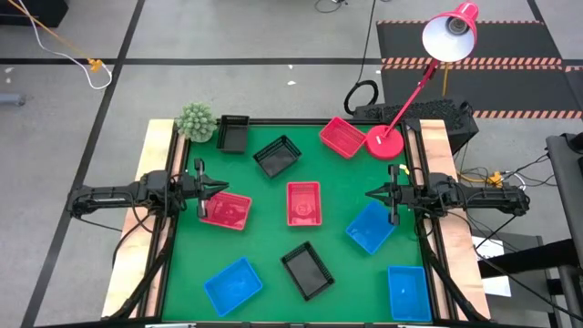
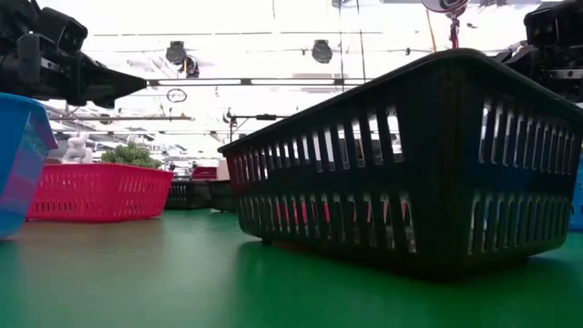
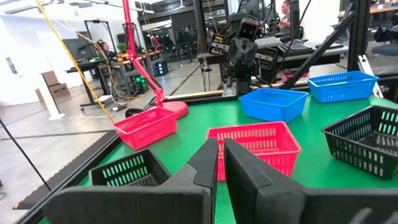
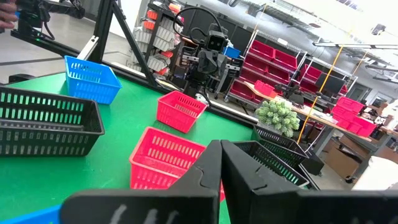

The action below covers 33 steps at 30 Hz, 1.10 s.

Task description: Stack baskets by color

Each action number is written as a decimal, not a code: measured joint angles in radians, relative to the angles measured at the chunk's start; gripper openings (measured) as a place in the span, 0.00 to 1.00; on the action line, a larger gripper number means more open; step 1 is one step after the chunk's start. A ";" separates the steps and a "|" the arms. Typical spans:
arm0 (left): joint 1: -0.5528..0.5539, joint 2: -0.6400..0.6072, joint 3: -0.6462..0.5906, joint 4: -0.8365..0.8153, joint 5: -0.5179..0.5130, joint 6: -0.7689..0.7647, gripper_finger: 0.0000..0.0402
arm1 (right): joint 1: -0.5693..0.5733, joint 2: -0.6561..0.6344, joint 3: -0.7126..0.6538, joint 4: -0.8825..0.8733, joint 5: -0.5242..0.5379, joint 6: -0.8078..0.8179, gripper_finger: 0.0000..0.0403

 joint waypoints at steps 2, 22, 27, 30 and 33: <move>0.000 0.000 0.000 0.000 0.000 -0.040 0.08 | 0.000 0.000 0.000 0.000 0.000 0.000 0.00; -0.050 0.000 0.071 0.038 0.009 -0.167 0.01 | 0.000 0.000 0.000 0.009 0.006 0.121 0.00; -0.050 0.038 0.211 -0.064 -0.001 -0.171 0.00 | 0.000 0.000 0.007 0.071 0.134 0.332 0.00; -0.051 0.103 0.318 -0.118 -0.001 -0.175 0.00 | 0.000 0.000 0.033 0.059 0.144 0.389 0.00; -0.051 0.189 0.432 -0.176 -0.001 -0.184 0.00 | 0.000 0.013 0.064 0.039 0.130 0.451 0.00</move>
